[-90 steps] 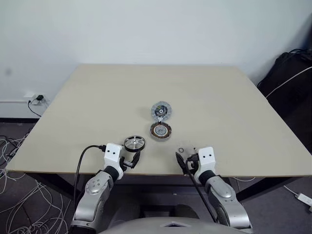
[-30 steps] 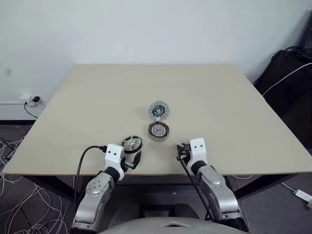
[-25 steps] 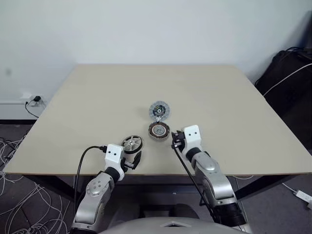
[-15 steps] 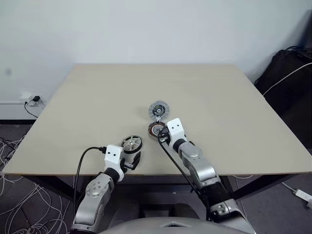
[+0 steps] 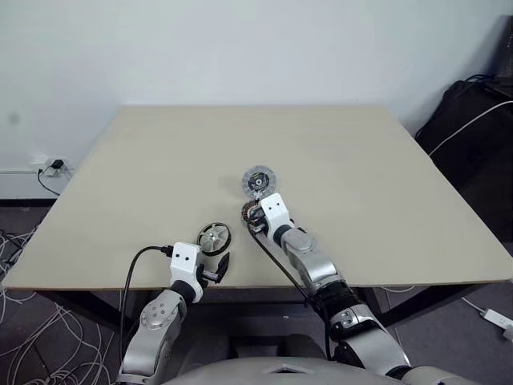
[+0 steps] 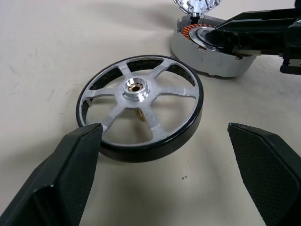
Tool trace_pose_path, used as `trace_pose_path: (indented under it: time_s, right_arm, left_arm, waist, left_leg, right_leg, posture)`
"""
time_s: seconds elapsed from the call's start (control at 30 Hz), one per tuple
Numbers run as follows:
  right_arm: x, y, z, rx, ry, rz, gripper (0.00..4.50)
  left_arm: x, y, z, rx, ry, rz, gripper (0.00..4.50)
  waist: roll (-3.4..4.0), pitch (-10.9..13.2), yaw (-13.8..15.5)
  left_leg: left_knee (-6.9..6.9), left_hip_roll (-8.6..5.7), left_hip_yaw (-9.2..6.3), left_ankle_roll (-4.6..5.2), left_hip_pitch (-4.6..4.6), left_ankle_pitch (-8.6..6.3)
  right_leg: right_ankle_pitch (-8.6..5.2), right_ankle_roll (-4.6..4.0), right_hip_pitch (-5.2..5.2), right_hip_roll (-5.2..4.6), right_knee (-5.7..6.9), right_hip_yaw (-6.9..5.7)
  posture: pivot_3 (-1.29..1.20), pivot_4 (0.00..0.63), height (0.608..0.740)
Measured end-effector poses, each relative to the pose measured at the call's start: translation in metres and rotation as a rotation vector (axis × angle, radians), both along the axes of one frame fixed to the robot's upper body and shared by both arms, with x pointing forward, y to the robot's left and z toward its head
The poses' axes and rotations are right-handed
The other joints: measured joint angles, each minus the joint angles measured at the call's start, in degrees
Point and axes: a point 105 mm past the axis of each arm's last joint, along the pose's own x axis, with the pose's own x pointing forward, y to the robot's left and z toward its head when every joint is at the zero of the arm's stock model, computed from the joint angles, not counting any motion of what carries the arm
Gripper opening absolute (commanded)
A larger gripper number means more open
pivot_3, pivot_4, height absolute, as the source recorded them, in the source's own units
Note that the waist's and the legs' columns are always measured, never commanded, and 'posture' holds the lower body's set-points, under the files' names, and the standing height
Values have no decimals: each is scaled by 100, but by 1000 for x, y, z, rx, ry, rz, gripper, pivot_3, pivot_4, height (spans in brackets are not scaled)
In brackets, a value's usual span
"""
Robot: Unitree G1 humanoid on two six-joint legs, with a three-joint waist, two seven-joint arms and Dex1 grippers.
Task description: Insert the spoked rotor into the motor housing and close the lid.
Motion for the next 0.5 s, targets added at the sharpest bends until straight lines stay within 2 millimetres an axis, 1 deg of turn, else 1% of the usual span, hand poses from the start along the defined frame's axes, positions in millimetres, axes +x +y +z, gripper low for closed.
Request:
trace_pose_path:
  time_s: [0.33,0.5]
  right_arm:
    - [7,0,0,-6,0,-1,687]
    - [8,3,1,2,-7,7,687]
  left_arm:
    - [0,0,0,-2,-4,6,4500]
    - [1,0,1,-5,-10,8,4500]
  waist:
    - [0,0,-64]
    - [0,0,-65]
  left_leg:
    - [2,0,0,-9,3,5]
    - [2,1,-3,-14,4,9]
  right_leg:
    - [-1,0,-12,-1,34,1]
    - [-15,-24,-20,-1,54,1]
  posture:
    - [0,0,740]
    - [0,0,740]
